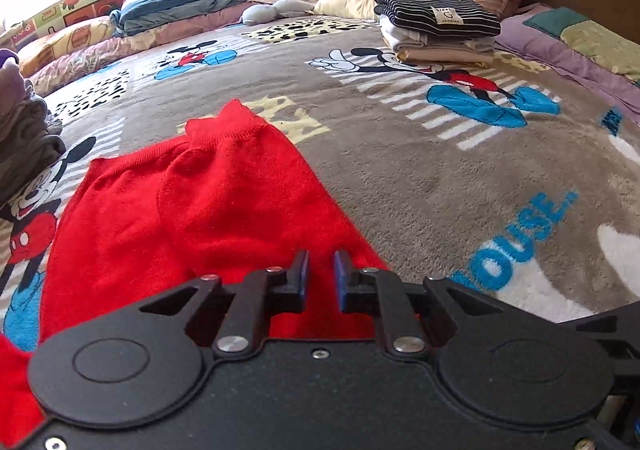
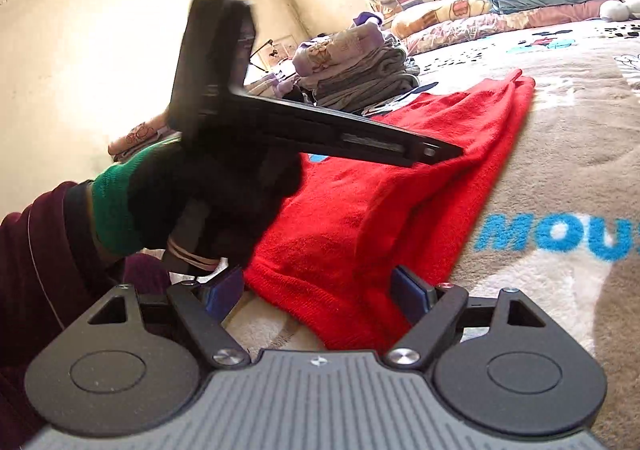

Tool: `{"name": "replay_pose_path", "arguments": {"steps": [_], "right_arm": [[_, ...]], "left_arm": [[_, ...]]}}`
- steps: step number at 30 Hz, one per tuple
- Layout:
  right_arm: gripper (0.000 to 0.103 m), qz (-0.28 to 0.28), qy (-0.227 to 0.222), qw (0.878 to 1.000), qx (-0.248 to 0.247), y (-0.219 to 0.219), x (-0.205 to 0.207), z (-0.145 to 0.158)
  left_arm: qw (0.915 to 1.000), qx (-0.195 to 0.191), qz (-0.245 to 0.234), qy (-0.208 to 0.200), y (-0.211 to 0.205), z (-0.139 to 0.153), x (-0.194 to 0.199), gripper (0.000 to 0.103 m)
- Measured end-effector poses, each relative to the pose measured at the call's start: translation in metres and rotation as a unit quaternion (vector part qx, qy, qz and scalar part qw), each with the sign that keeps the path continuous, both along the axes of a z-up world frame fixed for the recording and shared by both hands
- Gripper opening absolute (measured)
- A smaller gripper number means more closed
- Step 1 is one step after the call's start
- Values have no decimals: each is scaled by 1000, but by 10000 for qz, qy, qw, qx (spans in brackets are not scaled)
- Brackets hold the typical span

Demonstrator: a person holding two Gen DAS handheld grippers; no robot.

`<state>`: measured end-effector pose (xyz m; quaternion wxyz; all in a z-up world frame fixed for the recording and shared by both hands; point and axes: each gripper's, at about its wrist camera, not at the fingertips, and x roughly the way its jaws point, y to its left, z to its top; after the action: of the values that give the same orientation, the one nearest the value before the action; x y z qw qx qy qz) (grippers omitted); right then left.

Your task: Fold clothes

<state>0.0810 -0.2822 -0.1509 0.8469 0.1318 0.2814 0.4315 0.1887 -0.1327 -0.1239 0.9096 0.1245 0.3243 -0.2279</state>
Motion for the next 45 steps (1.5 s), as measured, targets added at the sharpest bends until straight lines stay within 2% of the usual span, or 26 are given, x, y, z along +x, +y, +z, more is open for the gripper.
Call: {"name": "replay_pose_path", "arguments": {"steps": [5,9,11,13,14,17,20,23,25,27,30,32,35,40,42,43,45], "right_arm": [[81,-171,-69,9998,-81,0,-10,5],[80,-138,-252,9989,-373,-7,-29,14],[80,-109,-342,9976,-588,-7,-34,15],[79,-115,-321,9973,-647,-11,-35,15],[77,-148,-284,9975,-634,-15,-35,16],[77,-354,91,9986,-370,-35,-32,16],[76,-865,229,9959,94,-58,-37,20],[70,-1315,226,9901,445,-69,-38,20],[65,-1493,205,9875,460,-65,-31,18],[64,-1645,160,9855,396,-58,-23,15],[62,-1888,-16,9815,315,-44,-15,17],[60,-2007,-208,9791,273,-34,-11,20],[53,-2106,-474,9763,177,-19,-6,24],[49,-2016,-761,9763,-219,10,3,23],[49,-1925,-779,9774,-397,21,6,19],[48,-1889,-756,9777,-516,26,9,16],[47,-1929,-396,9755,-979,35,19,2]], "left_arm": [[9989,-436,-3,-182,27,16,-33,12],[9968,-783,-73,-128,45,14,-62,12],[9963,-840,-167,-77,41,7,-67,12],[9977,-619,-283,-60,29,-8,-66,12],[9984,-459,-334,-70,24,-16,-65,12],[9972,-686,-257,-127,29,-12,-70,12],[9955,-770,-442,-329,37,-4,-84,12],[9956,-811,-398,-268,36,-13,-86,11],[9957,-835,-333,-219,35,-22,-82,11],[9944,-990,-315,-188,39,-15,-84,11],[9934,-997,-409,-397,44,-2,-94,11],[9929,-1075,-403,-315,54,2,-96,11],[9923,-1182,-285,-239,73,4,-98,11],[9855,-1676,217,-121,122,9,-96,13],[9803,-1916,482,-67,146,10,-95,20],[9761,-2071,649,-50,160,11,-95,21],[9662,-2381,987,-15,186,13,-93,22]]}}
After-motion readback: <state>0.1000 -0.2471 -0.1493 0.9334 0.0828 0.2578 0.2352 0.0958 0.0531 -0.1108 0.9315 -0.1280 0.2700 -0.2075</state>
